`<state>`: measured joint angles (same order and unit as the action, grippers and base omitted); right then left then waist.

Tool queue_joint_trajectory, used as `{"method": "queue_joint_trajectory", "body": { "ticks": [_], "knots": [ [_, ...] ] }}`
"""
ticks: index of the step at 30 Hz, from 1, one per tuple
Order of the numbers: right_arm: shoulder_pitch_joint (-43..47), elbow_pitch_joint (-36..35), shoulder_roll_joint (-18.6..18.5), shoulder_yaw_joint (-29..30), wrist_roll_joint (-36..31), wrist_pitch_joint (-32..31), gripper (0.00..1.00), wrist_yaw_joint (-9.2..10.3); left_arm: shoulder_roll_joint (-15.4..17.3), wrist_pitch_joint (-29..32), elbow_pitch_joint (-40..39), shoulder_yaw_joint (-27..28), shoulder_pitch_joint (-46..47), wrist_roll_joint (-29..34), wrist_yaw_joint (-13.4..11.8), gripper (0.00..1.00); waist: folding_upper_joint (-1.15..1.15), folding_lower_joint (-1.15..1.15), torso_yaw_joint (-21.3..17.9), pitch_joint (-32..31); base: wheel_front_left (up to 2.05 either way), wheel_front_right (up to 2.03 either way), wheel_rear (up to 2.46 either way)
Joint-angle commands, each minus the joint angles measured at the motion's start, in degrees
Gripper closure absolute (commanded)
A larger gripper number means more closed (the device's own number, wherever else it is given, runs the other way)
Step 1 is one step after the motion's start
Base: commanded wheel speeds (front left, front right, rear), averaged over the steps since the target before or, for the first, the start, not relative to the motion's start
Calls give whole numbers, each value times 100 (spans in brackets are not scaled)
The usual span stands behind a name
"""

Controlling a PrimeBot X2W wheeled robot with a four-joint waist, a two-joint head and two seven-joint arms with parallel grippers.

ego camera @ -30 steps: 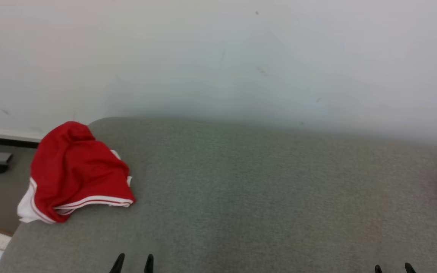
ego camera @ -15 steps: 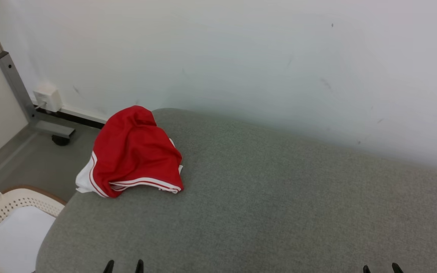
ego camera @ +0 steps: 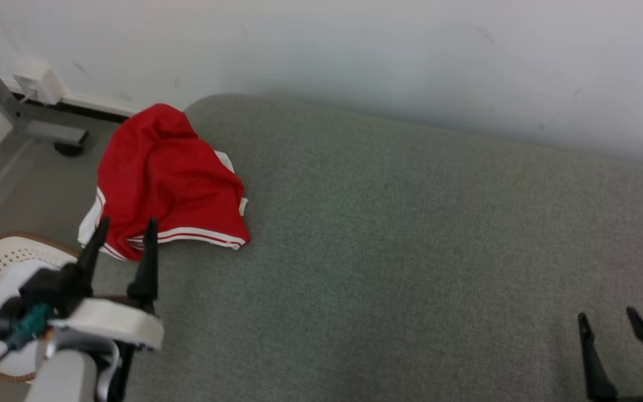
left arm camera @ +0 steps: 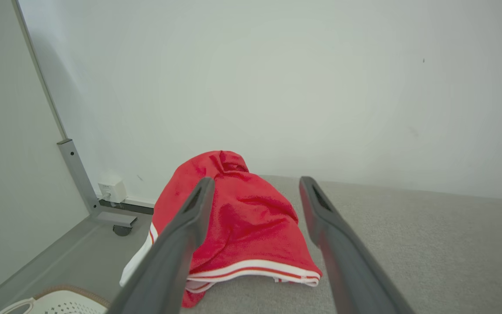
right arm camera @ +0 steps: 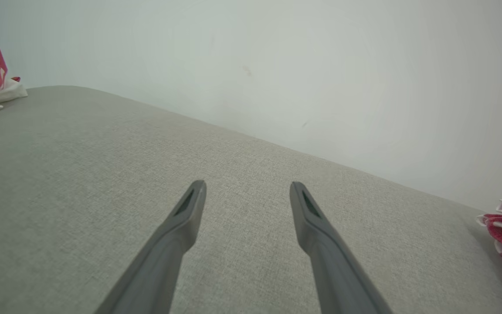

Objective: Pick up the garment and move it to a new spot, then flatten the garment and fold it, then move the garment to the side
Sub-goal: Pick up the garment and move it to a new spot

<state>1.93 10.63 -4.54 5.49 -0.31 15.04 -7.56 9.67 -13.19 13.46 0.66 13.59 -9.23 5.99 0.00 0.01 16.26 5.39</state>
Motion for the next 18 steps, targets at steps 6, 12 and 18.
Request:
{"method": "queue_joint_trajectory", "body": {
  "ticks": [6,12,18],
  "knots": [
    [-659,-411,-545,344,-64,16,0,16,565,456,822,78,1906,-164,71,0,0,-1,-227,1689,0,0,0],
    [-935,-830,-917,506,-39,-9,0,16,804,987,2080,47,3318,-279,91,0,0,-1,-316,2397,0,0,0],
    [-986,-1220,-1128,530,47,-161,0,16,956,1308,3348,-81,4177,-204,51,0,0,-1,-482,2874,0,0,0]
  ]
}}
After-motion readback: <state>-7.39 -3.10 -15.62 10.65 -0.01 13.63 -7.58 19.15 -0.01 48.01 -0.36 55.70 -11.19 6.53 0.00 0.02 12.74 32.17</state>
